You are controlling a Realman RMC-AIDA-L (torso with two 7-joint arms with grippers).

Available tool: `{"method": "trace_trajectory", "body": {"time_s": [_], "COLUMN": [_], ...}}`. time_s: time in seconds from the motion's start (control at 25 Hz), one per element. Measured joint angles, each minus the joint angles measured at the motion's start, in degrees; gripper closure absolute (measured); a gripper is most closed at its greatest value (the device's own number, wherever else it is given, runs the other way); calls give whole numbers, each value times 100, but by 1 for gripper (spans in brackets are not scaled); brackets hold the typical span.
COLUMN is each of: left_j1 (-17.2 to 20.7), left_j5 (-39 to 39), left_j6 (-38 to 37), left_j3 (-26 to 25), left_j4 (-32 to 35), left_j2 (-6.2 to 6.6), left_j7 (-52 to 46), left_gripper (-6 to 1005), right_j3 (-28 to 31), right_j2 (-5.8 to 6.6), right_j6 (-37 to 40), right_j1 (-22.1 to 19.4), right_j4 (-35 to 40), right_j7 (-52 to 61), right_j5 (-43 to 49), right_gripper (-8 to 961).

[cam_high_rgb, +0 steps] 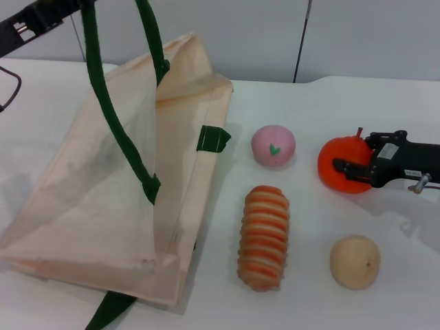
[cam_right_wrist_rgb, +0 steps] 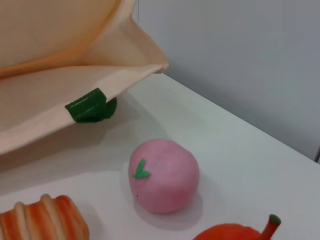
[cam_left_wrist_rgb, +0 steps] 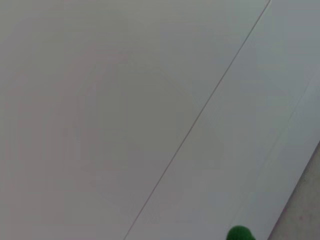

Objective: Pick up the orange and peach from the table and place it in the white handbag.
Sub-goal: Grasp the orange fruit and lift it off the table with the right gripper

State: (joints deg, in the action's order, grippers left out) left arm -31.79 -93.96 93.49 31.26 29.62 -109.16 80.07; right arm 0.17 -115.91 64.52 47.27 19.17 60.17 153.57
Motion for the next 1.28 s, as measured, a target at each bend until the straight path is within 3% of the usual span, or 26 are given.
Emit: {"method": "trace_trajectory", "body": {"time_s": [0.32,0.92,1.28], "left_j1": [15,39,51], "left_j5": [0,0,0], "left_j6": [-9,-1,-46], "left_j3": [-35,-215,-243], "left_j4": [0,0,0], "left_j2": [0,0,0], "left_j7": [0,-1,18], "left_gripper": [870,870,870], "right_j3": [55,74,65], "right_j2": [0,3,-5], "right_j6": [-66,186,1367], "right_j1": [1,-30,-223], "right_j4": [36,258,796], "right_j7": [4,15,-43], "right_j5": [-39,-205,-810], "right_gripper": [386,542,580]}}
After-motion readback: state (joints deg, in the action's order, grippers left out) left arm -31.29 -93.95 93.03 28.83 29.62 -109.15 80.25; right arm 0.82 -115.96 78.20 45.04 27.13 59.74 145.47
